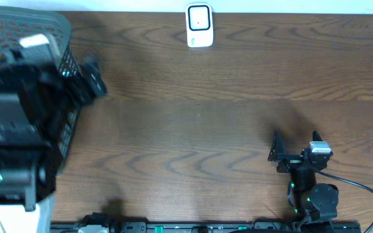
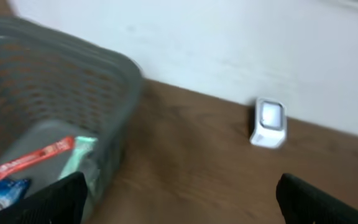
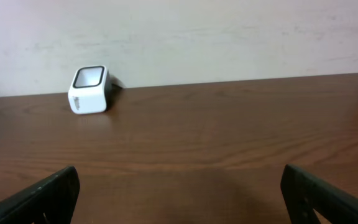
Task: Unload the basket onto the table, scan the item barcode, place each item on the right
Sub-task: 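Raise the left gripper and reach down into the grey basket, then grasp the teal-capped bottle in the basket with the left gripper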
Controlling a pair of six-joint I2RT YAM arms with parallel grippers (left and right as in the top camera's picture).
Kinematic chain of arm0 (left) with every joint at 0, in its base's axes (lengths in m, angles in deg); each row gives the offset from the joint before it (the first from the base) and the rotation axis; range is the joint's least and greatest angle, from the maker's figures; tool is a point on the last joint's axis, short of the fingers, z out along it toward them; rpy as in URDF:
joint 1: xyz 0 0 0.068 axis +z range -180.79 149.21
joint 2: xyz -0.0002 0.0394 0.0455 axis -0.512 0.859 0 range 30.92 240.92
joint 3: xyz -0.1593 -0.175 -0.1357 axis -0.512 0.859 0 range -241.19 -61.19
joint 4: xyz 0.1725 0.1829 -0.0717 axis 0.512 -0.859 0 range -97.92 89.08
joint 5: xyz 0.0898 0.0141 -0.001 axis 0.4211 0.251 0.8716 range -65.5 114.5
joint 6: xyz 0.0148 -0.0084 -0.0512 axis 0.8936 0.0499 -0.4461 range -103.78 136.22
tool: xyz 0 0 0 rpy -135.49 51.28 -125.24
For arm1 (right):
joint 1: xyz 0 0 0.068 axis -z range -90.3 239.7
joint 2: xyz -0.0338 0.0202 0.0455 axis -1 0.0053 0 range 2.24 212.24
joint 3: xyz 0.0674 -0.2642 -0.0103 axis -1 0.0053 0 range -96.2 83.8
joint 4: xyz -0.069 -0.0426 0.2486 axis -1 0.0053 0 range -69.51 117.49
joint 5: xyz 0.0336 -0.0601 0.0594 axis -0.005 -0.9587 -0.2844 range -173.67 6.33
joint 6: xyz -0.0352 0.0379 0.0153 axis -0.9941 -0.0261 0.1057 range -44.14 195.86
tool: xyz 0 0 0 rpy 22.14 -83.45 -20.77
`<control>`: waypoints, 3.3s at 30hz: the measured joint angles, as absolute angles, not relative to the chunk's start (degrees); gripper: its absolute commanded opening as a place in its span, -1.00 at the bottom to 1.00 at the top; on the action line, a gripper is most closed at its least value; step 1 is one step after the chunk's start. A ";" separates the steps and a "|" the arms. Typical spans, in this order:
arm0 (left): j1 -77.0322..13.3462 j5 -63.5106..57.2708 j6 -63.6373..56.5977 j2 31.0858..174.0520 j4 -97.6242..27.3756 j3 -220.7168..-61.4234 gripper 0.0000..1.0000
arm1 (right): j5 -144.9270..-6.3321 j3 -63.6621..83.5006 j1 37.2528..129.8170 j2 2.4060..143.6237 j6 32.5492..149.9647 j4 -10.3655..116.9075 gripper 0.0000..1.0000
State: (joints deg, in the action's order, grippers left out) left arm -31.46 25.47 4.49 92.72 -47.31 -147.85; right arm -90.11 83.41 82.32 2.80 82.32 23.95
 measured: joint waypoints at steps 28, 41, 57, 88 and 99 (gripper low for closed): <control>-2.30 33.80 -47.49 107.87 -74.54 -156.02 0.96 | -90.13 83.41 82.32 2.86 82.32 23.95 0.98; -1.21 33.88 -59.59 123.21 -75.07 -156.04 0.96 | -90.13 83.41 82.32 2.86 82.32 23.95 0.98; -0.45 33.91 -66.13 124.44 -76.12 -156.04 0.96 | -90.13 83.41 82.32 2.86 82.30 23.93 0.99; 0.56 35.15 -71.51 130.71 -70.50 -147.89 0.96 | -90.13 83.41 82.32 2.86 82.32 23.93 0.99; 0.71 35.41 -72.34 133.38 -69.98 -147.85 -0.02 | -90.13 83.41 82.32 2.86 82.30 23.93 0.99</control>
State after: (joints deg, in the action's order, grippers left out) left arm 0.71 35.41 -72.34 133.38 -69.98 -147.85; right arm -90.13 83.41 82.32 2.86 82.30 23.93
